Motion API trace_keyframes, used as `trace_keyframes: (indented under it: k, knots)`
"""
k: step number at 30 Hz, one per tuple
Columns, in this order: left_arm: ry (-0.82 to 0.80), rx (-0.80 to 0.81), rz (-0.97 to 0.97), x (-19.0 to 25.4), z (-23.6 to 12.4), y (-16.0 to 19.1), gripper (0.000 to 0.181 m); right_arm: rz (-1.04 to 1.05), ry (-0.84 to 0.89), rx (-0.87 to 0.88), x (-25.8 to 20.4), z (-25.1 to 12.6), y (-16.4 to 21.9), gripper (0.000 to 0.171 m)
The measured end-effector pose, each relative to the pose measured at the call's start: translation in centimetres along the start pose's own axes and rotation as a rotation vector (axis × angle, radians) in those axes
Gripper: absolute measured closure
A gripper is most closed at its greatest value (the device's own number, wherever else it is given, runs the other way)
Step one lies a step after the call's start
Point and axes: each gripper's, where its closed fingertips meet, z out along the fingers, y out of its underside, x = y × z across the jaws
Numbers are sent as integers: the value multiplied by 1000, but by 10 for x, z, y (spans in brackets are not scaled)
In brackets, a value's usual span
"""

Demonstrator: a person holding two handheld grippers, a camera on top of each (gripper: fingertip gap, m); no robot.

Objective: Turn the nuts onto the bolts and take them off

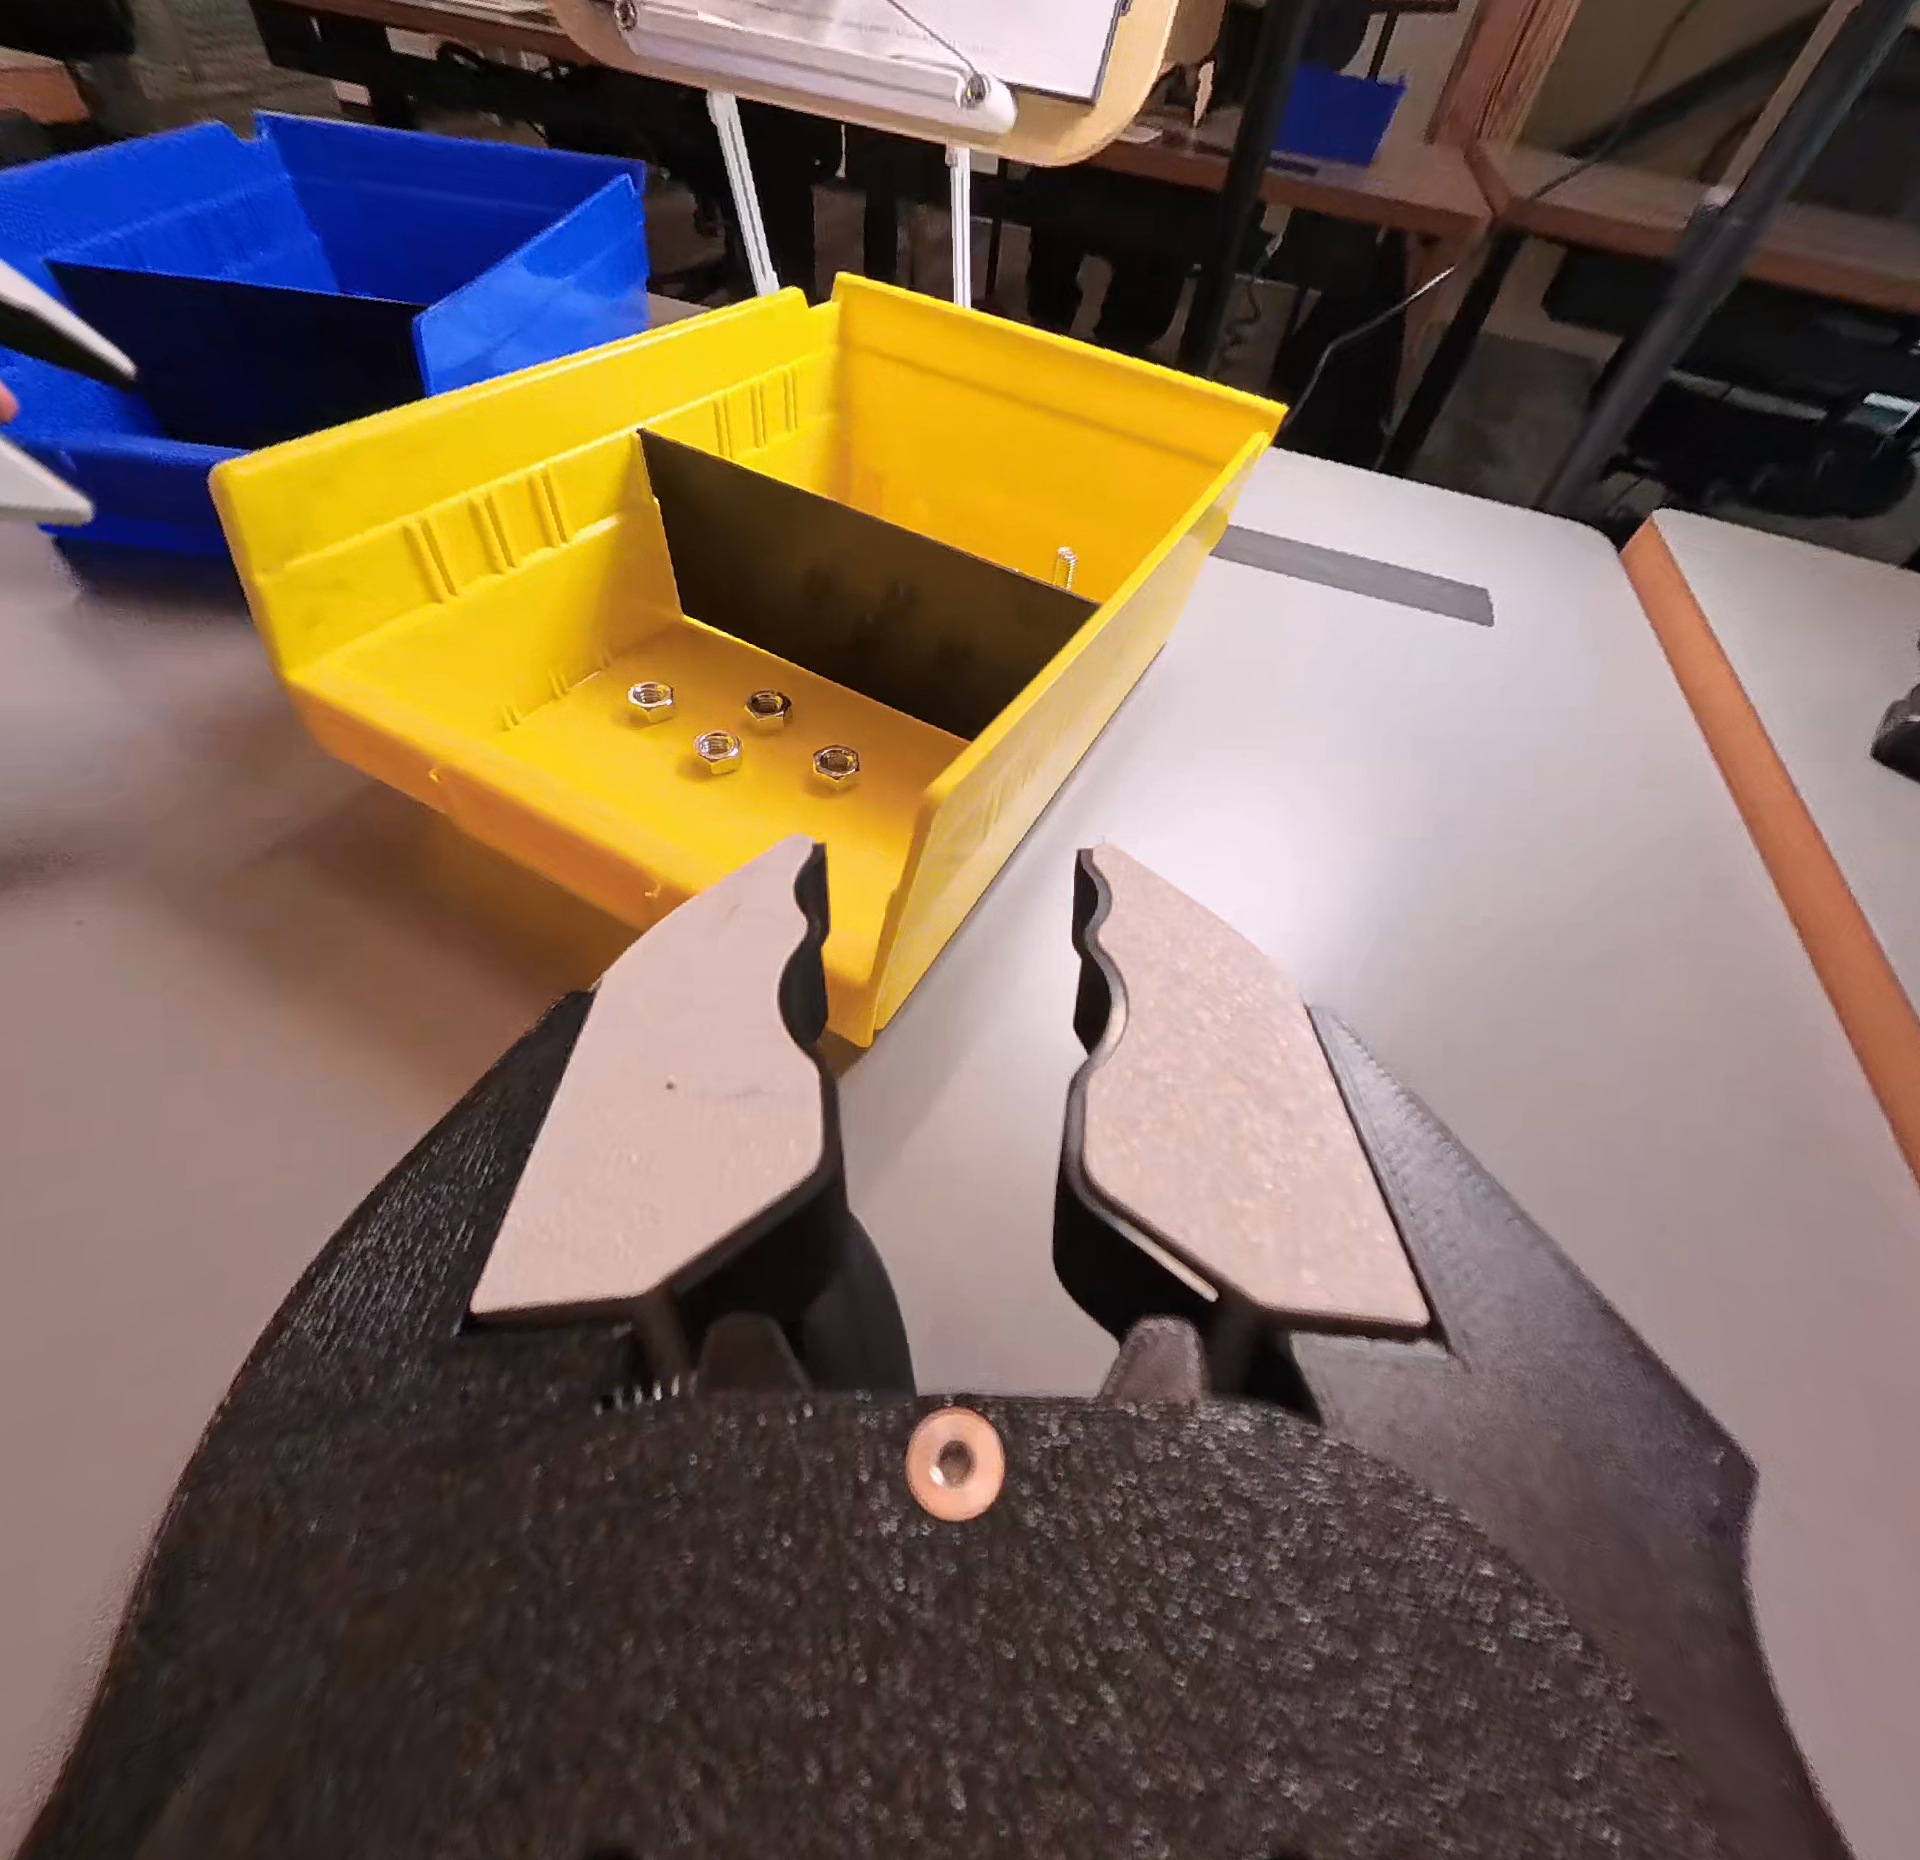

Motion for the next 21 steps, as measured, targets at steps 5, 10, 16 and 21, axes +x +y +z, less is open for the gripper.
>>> trace_keyframes:
  k: [5, 10, 16, 21]
  knots:
    - [7, 64, -130, 22, 6, -4, 132, 35, -22, -55, -11, 20, 4, 122]
    - [-30, 83, -228, 24, 19, -6, 130, 69, -23, -95, -22, 40, 13, 121]
    - [-69, 87, -287, 20, 32, -4, 132, 82, 9, -144, -17, 51, 24, 125]
    - [-65, 114, -348, 21, 39, -7, 138, 90, 29, -167, -12, 56, 28, 129]
